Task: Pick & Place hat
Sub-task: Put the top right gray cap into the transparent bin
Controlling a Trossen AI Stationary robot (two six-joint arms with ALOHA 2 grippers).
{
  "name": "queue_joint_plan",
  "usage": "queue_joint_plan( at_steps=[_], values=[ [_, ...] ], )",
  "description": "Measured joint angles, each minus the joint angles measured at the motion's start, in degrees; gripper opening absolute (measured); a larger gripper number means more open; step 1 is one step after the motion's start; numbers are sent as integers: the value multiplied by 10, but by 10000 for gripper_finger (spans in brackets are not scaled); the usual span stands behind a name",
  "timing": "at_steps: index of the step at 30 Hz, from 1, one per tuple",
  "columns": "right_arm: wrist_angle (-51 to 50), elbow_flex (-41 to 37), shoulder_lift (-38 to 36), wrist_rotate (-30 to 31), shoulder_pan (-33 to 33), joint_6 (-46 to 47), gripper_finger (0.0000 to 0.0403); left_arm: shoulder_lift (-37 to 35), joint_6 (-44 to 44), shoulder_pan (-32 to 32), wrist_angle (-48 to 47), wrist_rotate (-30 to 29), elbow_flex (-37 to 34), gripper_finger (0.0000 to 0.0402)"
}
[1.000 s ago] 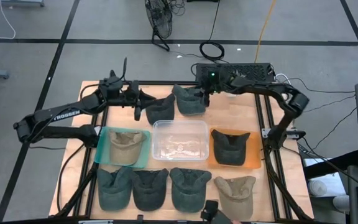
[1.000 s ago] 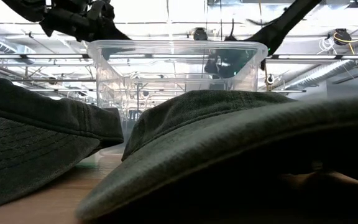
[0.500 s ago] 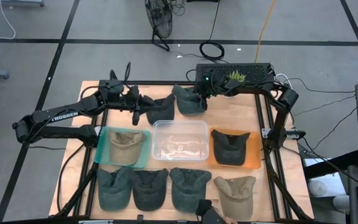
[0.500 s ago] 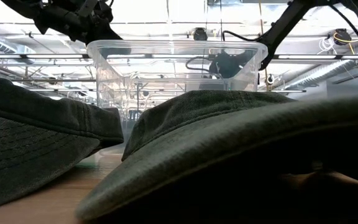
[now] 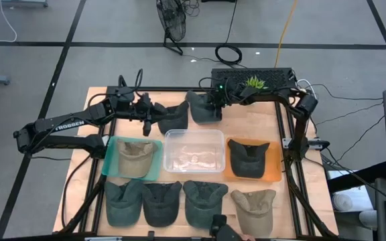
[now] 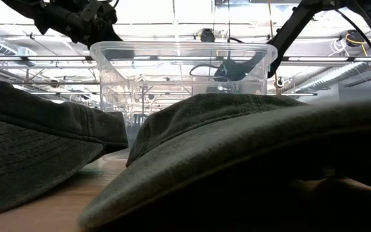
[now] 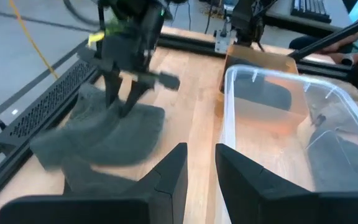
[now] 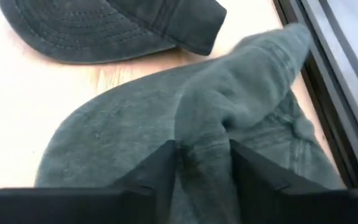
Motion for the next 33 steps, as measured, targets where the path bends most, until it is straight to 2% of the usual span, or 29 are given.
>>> queue_joint_plan(
  at_steps=[3, 5, 12, 17, 20, 26, 33],
  values=[
    [3, 0, -22, 2, 0, -3, 40, -4, -1, 8, -29, 0, 0, 93],
    [-5, 0, -42, 4, 0, -4, 11, -14, -3, 17, -54, -1, 0, 93],
    [-43, 0, -143, 47, 5, -24, 2, -104, 9, 58, -140, -1, 0, 93],
    [-90, 0, -220, 53, 28, -14, 1, -191, 16, 74, -130, -1, 0, 93],
    [-127, 0, -257, 96, 60, -4, 1, -229, 25, 79, -113, 0, 0, 93],
    [-171, 0, -316, 206, 149, 19, 1, -248, 25, 79, -87, 0, 1, 93],
    [-169, 0, -355, 273, 247, 60, 0, -243, 15, 79, -86, 1, 1, 93]
  ],
)
